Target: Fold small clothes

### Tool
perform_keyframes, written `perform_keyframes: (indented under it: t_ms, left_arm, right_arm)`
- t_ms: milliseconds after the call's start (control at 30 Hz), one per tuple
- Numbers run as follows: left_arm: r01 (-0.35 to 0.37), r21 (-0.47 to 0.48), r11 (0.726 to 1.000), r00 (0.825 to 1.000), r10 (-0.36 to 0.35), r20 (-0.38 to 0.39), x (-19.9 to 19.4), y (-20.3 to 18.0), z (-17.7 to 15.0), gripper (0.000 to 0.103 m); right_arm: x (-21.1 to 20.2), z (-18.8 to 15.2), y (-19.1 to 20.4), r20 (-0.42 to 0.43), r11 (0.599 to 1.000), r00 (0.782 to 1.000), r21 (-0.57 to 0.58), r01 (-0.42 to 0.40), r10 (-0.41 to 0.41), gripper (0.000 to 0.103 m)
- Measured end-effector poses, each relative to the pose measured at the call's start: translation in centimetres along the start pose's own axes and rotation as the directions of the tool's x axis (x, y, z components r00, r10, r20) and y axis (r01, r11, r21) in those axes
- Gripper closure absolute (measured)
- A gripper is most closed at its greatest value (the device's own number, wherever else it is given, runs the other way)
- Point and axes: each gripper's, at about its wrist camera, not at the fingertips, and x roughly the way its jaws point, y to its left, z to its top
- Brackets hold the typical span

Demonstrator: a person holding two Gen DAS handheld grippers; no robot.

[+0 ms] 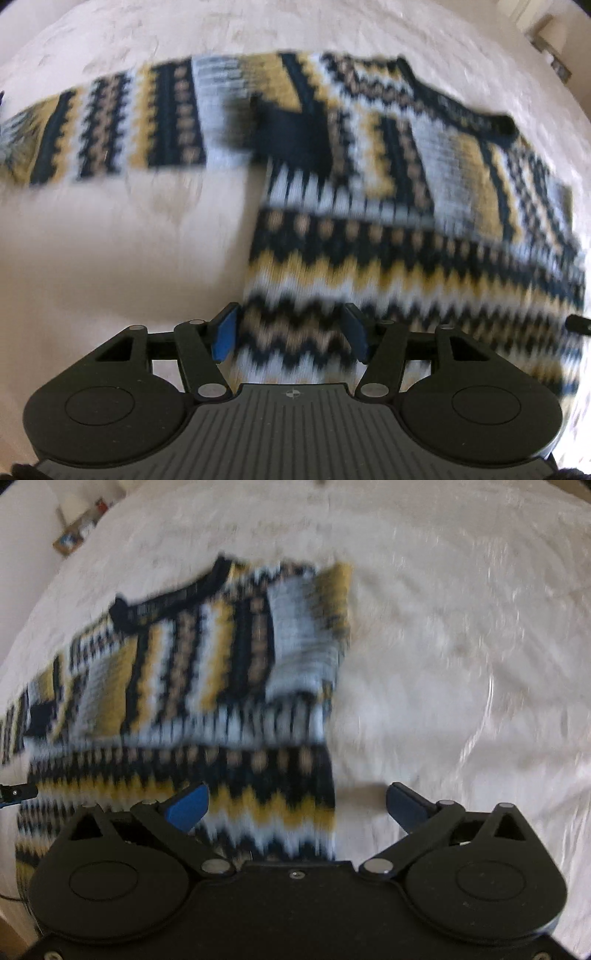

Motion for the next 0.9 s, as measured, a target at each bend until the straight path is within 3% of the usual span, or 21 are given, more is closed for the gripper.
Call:
perform_keyframes:
  t_ms: [200,633,733,900]
  left_arm:
    - [-0.047,0.098,0.994,0.999,0.047,-0.001,0.1,-0.2,-2.6,0.042]
    - [-0.046,-0.024,0.999,0.998,0.047,0.042,-2.4,1.4,-5.3,0.041]
    - [-0.02,-0.072,0.997,0.997,0.025,0.075,-4.1,3.2,-5.8,0.04]
    - [-0.034,-0.118,0.992,0.991,0.049,0.125,-5.7,6.9,-4.4,0.04]
  right_arm:
    - [-0.2,-2.3,-1.9,-0.017,0.996,0.996,0.005,0.091,-0.091,0.0]
    - [-3.1,-4.1,-2.7,0.052,0.998,0.998,0.053,0.043,-0.046,0.0]
    - [-5.0,-5.0,-2.1,0.078,0.998,0.996,0.061,0.035,-0.039,0.0]
    - [-5.7,-5.2,-0.3,0.125,0.996,0.992,0.085,0.026,-0.037,0.0]
